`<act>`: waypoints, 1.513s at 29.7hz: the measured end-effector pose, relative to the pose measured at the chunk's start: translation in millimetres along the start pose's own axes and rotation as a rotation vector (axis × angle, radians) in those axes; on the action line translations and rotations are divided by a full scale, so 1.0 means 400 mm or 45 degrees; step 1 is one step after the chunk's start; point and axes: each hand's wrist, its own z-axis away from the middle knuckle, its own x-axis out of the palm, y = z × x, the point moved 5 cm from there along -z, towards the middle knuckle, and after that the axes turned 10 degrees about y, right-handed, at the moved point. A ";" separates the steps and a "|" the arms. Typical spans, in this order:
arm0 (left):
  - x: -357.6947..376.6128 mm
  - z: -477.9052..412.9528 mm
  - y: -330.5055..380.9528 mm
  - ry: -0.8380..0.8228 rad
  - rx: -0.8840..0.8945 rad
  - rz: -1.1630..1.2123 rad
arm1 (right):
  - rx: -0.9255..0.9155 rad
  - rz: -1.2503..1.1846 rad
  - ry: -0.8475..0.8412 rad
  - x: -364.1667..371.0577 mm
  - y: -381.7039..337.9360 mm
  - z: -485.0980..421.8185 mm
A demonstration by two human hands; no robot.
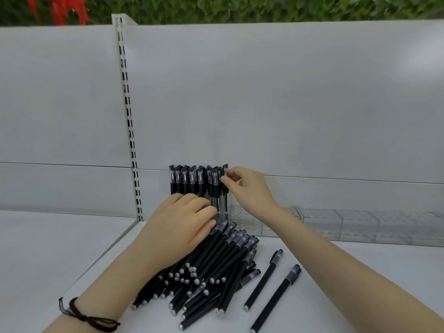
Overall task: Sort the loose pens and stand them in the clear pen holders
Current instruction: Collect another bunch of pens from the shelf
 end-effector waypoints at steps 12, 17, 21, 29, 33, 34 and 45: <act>-0.024 0.009 0.058 -0.038 -0.002 0.008 | 0.093 0.167 -0.189 -0.007 0.024 -0.030; -0.014 0.002 0.065 -0.042 -0.038 -0.004 | 0.019 0.306 -0.284 -0.003 0.034 0.003; -0.030 -0.002 0.068 -0.046 -0.054 -0.017 | -0.179 0.452 -0.437 -0.061 0.017 0.065; -0.037 -0.054 0.139 -0.037 0.012 -0.008 | -0.309 0.355 -0.732 -0.175 0.097 0.184; -0.004 -0.099 0.172 -0.056 0.064 0.021 | -0.101 0.218 -0.845 -0.229 0.149 0.202; 0.008 -0.105 0.176 -0.062 0.053 0.036 | -0.056 0.209 -0.907 -0.237 0.160 0.207; 0.045 -0.063 0.179 -0.259 -0.385 0.603 | 0.182 -0.113 -0.980 -0.231 0.174 0.216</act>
